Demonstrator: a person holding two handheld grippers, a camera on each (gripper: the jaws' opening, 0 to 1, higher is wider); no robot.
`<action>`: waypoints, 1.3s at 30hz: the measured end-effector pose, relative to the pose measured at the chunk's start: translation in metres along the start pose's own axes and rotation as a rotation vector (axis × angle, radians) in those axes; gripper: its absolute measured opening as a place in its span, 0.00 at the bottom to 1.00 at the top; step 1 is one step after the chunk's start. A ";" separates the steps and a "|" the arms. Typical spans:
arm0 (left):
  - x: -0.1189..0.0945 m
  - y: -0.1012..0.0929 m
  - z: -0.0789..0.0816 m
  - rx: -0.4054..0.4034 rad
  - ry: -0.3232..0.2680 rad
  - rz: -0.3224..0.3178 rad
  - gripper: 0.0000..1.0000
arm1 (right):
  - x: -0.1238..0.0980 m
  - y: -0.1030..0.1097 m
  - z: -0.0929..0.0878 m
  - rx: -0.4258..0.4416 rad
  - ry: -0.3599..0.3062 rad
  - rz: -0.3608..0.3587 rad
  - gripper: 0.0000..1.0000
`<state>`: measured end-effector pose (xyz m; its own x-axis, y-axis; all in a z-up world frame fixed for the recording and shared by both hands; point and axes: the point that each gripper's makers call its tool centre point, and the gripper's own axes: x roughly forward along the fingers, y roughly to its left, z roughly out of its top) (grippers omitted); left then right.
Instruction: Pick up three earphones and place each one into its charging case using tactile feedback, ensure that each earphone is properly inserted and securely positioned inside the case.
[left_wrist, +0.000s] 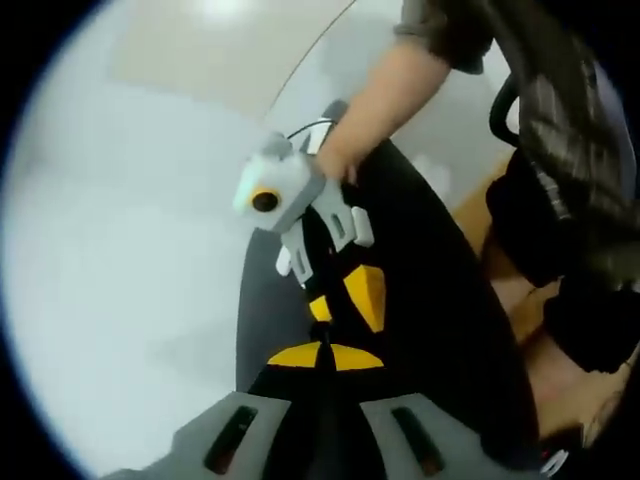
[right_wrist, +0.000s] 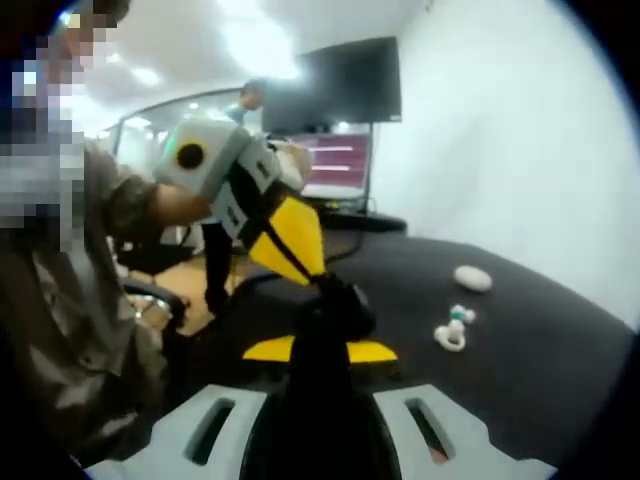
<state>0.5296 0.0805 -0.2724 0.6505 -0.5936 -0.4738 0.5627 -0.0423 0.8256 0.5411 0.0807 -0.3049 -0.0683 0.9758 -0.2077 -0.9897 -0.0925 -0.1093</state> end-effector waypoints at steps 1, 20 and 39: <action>-0.001 -0.001 -0.001 0.001 0.001 -0.004 0.00 | 0.000 0.000 0.000 0.000 -0.001 0.001 0.18; -0.011 -0.003 -0.014 -0.155 -0.013 0.023 0.07 | 0.001 0.000 0.000 0.001 -0.001 0.003 0.18; -0.005 -0.006 -0.008 -0.163 -0.031 0.023 0.14 | -0.001 0.000 -0.002 -0.002 0.005 -0.001 0.18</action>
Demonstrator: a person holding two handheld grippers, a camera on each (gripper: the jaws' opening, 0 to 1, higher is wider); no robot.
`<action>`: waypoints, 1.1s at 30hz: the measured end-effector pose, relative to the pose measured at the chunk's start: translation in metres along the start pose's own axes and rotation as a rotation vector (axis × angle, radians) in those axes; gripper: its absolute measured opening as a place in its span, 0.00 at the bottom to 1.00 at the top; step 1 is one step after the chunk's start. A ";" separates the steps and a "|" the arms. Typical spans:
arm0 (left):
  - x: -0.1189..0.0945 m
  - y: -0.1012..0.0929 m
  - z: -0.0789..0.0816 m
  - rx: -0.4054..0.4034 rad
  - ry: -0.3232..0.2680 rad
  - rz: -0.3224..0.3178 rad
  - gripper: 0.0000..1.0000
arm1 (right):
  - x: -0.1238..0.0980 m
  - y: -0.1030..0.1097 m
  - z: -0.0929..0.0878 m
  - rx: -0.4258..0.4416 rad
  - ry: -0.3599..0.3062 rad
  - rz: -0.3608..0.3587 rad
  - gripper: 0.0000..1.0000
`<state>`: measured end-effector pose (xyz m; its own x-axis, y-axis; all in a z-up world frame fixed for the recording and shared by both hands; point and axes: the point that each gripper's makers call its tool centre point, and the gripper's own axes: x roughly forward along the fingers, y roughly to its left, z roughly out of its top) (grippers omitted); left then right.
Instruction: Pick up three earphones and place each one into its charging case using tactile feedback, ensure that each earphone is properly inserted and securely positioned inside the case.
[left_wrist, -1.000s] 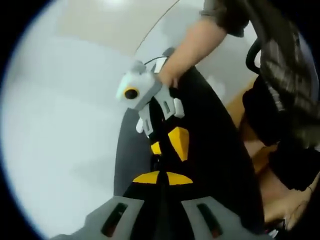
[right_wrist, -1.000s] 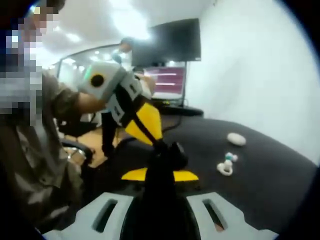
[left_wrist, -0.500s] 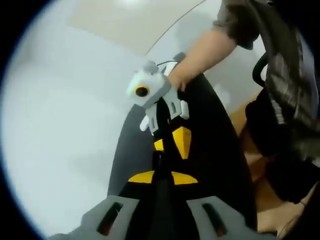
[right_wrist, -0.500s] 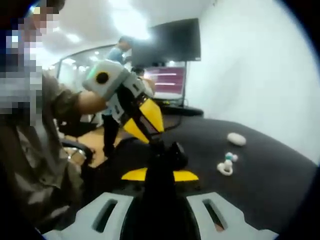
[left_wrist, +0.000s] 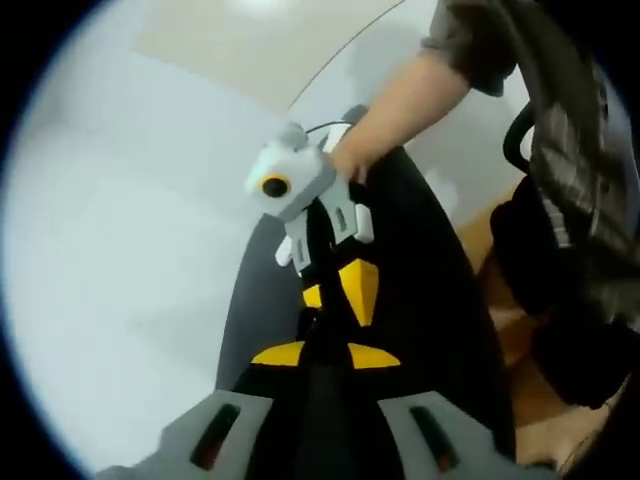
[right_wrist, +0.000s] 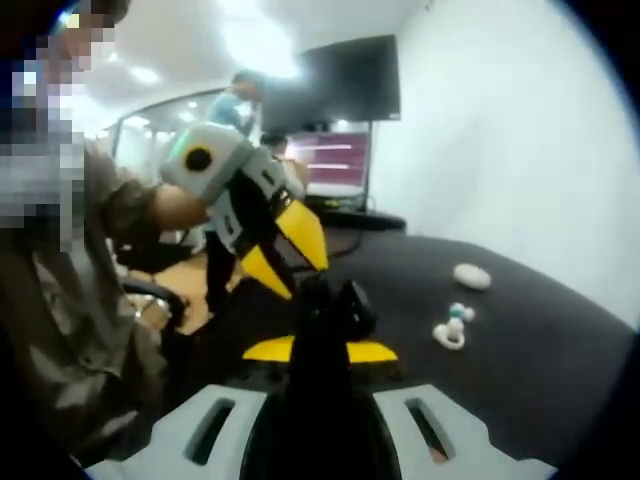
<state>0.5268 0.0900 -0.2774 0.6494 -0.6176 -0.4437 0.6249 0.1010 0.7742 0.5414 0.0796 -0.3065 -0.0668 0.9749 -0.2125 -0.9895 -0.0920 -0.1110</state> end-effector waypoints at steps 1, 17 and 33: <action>-0.001 0.001 0.001 -0.006 -0.006 0.001 0.14 | 0.000 0.000 0.000 0.004 -0.001 0.001 0.18; 0.007 -0.009 0.000 0.023 0.003 -0.026 0.18 | 0.000 0.000 0.000 0.004 -0.001 0.004 0.18; 0.007 0.009 0.014 -0.264 -0.057 0.016 0.11 | 0.000 -0.002 0.000 0.012 -0.001 0.000 0.18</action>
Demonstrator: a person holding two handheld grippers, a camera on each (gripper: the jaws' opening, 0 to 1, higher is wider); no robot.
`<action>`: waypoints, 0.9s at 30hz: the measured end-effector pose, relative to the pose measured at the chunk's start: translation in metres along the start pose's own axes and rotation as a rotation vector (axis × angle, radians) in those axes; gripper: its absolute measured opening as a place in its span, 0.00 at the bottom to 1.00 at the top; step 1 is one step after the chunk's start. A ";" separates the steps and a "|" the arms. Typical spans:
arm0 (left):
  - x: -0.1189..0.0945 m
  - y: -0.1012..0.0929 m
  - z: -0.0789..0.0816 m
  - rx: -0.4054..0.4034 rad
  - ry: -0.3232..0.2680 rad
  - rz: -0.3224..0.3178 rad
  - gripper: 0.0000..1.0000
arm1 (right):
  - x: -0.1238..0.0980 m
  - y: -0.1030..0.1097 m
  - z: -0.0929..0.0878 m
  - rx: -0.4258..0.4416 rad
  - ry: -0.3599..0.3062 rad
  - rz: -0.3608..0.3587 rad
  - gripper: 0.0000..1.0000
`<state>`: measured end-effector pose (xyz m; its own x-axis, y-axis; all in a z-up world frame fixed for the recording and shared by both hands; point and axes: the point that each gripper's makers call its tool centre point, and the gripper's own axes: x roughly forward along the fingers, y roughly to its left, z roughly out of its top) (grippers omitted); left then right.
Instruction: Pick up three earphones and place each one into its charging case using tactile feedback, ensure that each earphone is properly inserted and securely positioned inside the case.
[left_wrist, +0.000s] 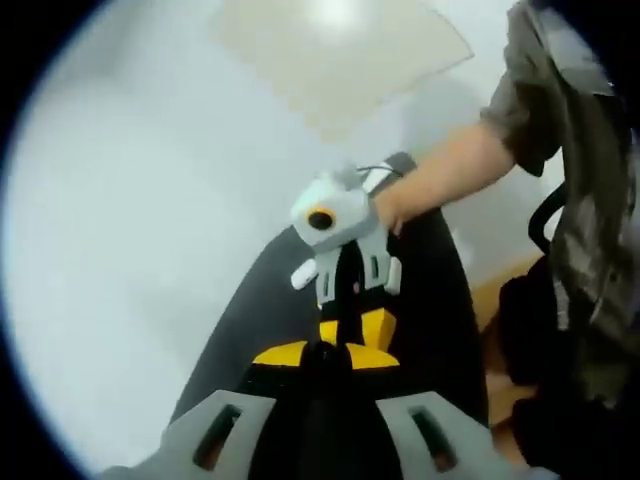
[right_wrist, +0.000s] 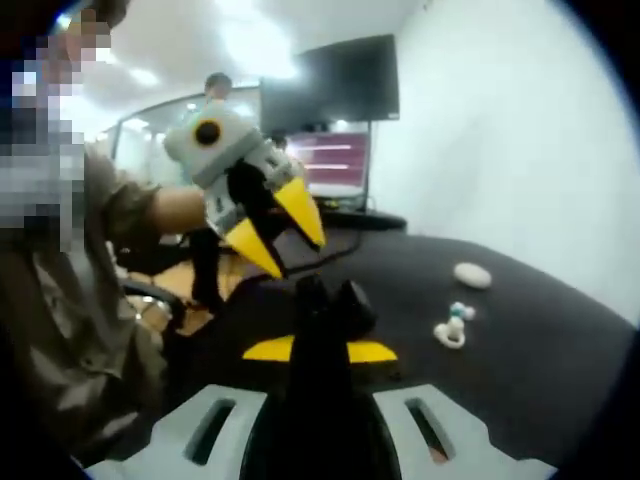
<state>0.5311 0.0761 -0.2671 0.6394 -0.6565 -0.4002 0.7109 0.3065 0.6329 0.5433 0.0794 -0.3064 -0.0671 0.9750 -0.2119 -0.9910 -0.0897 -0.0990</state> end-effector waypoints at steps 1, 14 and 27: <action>0.002 0.000 -0.003 -0.007 0.008 -0.002 0.11 | 0.000 0.000 0.000 0.001 0.000 0.000 0.18; -0.004 0.007 -0.013 0.017 0.020 -0.005 0.08 | 0.001 0.001 0.000 0.001 0.002 -0.003 0.18; 0.010 0.000 -0.047 -0.304 -0.115 -0.172 0.38 | 0.001 0.002 0.000 0.003 0.004 0.001 0.18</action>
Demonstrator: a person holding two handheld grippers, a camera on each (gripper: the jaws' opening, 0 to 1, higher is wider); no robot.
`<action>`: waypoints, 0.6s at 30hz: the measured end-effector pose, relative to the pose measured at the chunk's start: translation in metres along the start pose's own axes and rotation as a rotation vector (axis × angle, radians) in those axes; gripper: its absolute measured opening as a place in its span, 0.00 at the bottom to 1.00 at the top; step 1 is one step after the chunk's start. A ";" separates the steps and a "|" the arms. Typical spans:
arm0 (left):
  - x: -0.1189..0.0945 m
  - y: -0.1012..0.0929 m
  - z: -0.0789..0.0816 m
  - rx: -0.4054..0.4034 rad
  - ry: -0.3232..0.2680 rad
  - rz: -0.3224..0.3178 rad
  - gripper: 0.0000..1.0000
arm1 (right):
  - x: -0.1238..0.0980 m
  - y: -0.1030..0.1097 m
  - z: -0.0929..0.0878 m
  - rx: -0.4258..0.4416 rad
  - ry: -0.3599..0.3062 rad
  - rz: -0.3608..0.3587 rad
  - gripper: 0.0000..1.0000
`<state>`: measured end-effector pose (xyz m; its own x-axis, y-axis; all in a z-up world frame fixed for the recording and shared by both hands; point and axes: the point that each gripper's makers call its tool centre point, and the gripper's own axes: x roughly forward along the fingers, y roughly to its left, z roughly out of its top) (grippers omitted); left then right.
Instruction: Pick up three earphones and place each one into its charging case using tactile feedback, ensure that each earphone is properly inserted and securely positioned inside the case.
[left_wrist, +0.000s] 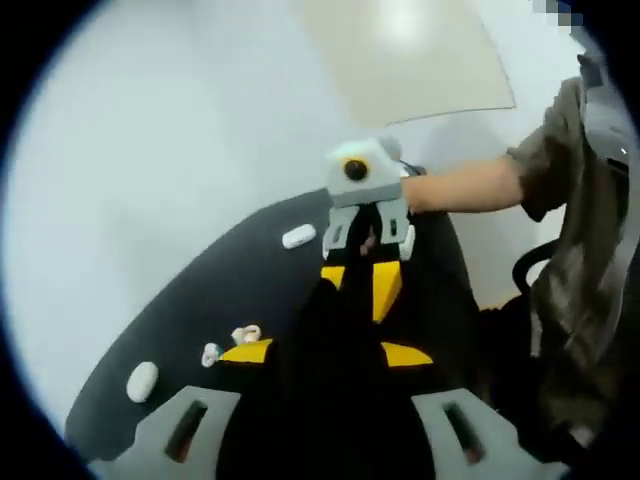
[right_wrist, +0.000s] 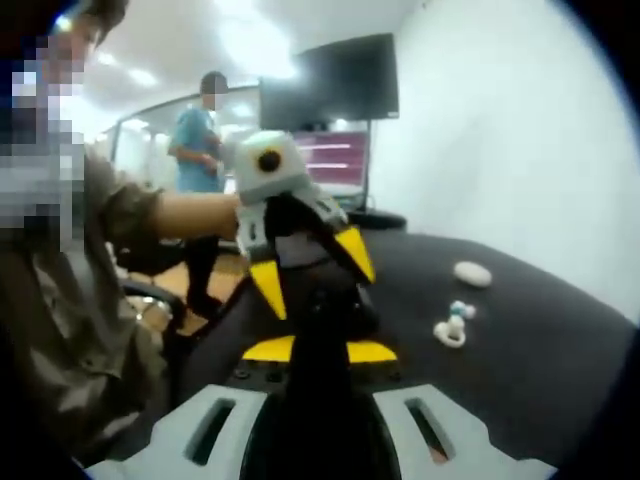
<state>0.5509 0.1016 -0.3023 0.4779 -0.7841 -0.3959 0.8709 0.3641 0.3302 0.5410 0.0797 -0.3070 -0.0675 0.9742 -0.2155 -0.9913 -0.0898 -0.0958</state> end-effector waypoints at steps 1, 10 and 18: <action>0.003 0.000 -0.001 -0.007 -0.008 -0.010 0.38 | 0.000 0.001 0.000 -0.002 0.001 0.002 0.18; 0.008 -0.008 0.012 -0.080 -0.135 -0.107 0.28 | 0.001 0.007 0.000 -0.012 0.003 0.034 0.18; 0.005 -0.010 0.015 -0.020 -0.148 -0.057 0.27 | 0.001 0.005 -0.001 0.066 0.008 0.041 0.18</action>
<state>0.5429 0.0864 -0.2952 0.4065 -0.8689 -0.2824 0.8991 0.3255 0.2927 0.5363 0.0804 -0.3083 -0.1074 0.9682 -0.2261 -0.9931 -0.1154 -0.0226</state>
